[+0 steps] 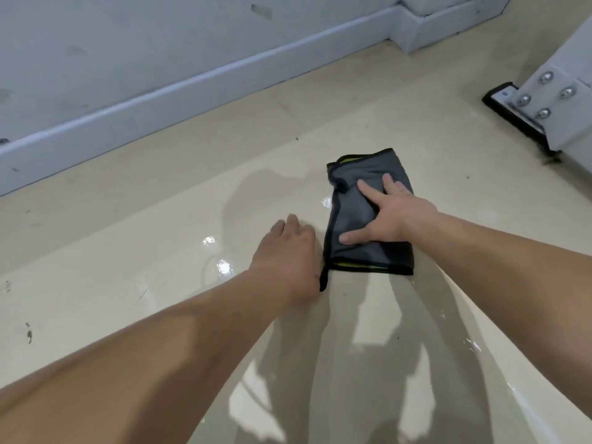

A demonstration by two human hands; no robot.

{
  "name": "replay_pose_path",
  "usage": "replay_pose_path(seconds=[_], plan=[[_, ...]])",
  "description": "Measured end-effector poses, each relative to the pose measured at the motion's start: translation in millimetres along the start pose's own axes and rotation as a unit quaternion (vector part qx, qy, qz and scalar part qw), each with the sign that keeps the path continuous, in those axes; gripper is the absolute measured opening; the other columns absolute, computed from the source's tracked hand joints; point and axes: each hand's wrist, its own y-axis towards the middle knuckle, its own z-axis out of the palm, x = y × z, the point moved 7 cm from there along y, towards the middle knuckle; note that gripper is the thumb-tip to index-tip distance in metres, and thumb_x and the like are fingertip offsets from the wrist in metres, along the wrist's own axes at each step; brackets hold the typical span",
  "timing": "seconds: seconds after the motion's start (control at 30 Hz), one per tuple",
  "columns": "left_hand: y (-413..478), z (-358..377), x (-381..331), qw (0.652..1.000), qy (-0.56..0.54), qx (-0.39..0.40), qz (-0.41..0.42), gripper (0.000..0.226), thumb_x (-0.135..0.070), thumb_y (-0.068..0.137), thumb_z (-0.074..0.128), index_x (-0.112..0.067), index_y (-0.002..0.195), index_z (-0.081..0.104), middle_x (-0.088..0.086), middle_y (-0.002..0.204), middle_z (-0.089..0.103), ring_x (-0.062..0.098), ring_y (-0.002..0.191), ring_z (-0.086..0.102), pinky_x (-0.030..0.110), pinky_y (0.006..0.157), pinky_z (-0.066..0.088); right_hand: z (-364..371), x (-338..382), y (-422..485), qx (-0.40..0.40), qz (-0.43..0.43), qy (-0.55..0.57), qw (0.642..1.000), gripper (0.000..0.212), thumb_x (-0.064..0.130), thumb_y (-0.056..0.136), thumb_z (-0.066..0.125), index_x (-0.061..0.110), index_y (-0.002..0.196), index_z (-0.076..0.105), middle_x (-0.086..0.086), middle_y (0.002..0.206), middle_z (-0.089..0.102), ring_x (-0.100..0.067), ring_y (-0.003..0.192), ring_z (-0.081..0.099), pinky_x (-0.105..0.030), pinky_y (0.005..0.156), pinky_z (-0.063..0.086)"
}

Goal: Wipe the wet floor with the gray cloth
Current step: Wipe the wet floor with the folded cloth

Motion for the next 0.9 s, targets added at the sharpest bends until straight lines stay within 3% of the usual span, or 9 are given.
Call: replay_pose_path(seconds=[0.13, 0.27, 0.33, 0.43, 0.53, 0.67, 0.9], plan=[[28, -10, -5, 0.999, 0.042, -0.006, 0.0, 0.066, -0.038, 0.085, 0.067, -0.014, 0.139, 0.039, 0.011, 0.146, 0.033, 0.031, 0.136, 0.033, 0.04, 0.112, 0.038, 0, -38, -3, -0.005, 0.044, 0.069, 0.997, 0.148, 0.099, 0.039, 0.064, 0.051, 0.157, -0.012, -0.002, 0.169, -0.021, -0.026, 0.157, -0.013, -0.054, 0.125, 0.015], [52, -23, -12, 0.995, 0.098, 0.021, 0.024, 0.07, -0.043, 0.084, 0.074, -0.017, 0.141, 0.043, 0.009, 0.146, 0.036, 0.032, 0.135, 0.036, 0.043, 0.109, 0.042, 28, -35, -36, -0.017, -0.018, 0.002, 1.0, 0.141, 0.096, 0.048, 0.065, 0.052, 0.156, -0.015, -0.001, 0.169, -0.023, -0.025, 0.157, -0.015, -0.05, 0.121, 0.027], [67, -30, -16, 0.992, 0.119, 0.022, 0.028, 0.091, -0.049, 0.08, 0.079, -0.017, 0.151, 0.033, 0.013, 0.16, 0.024, 0.035, 0.144, 0.03, 0.047, 0.113, 0.04, 41, -29, -56, -0.021, -0.065, -0.035, 0.997, 0.141, 0.093, 0.05, 0.068, 0.05, 0.156, -0.015, -0.003, 0.168, -0.025, -0.027, 0.156, -0.015, -0.048, 0.12, 0.028], [83, -34, -16, 0.992, 0.121, 0.026, -0.033, 0.137, -0.068, 0.065, 0.084, -0.021, 0.161, -0.001, 0.017, 0.17, -0.012, 0.039, 0.156, 0.004, 0.058, 0.121, 0.026, 51, -24, -72, -0.017, -0.101, -0.058, 0.993, 0.14, 0.087, 0.053, 0.073, 0.051, 0.156, -0.015, -0.001, 0.167, -0.027, -0.025, 0.156, -0.018, -0.043, 0.114, 0.038], [94, -28, -10, 0.984, 0.145, 0.058, -0.085, 0.155, -0.078, 0.05, 0.086, -0.019, 0.161, -0.006, 0.022, 0.169, -0.007, 0.044, 0.155, 0.006, 0.065, 0.115, 0.031, 42, -24, -69, -0.024, -0.107, -0.064, 0.992, 0.142, 0.088, 0.048, 0.074, 0.055, 0.155, -0.014, 0.002, 0.168, -0.026, -0.021, 0.156, -0.016, -0.041, 0.103, 0.046], [103, -27, -10, 0.986, 0.119, 0.08, -0.082, 0.162, -0.074, 0.04, 0.093, -0.015, 0.16, 0.0, 0.024, 0.167, 0.001, 0.047, 0.15, 0.013, 0.058, 0.104, 0.048, 7, -28, -26, -0.022, -0.097, -0.053, 0.994, 0.143, 0.089, 0.043, 0.075, 0.057, 0.155, -0.008, 0.004, 0.169, -0.021, -0.019, 0.157, -0.009, -0.044, 0.106, 0.043], [104, -17, -7, 0.987, 0.087, 0.094, -0.1, 0.157, -0.061, 0.053, 0.095, -0.018, 0.16, -0.011, 0.021, 0.167, -0.019, 0.046, 0.154, -0.013, 0.06, 0.114, 0.038, -64, -23, 78, -0.006, -0.018, -0.056, 0.998, 0.146, 0.102, 0.039, 0.061, 0.054, 0.155, -0.015, 0.002, 0.169, -0.02, -0.025, 0.158, -0.006, -0.051, 0.115, 0.031]])
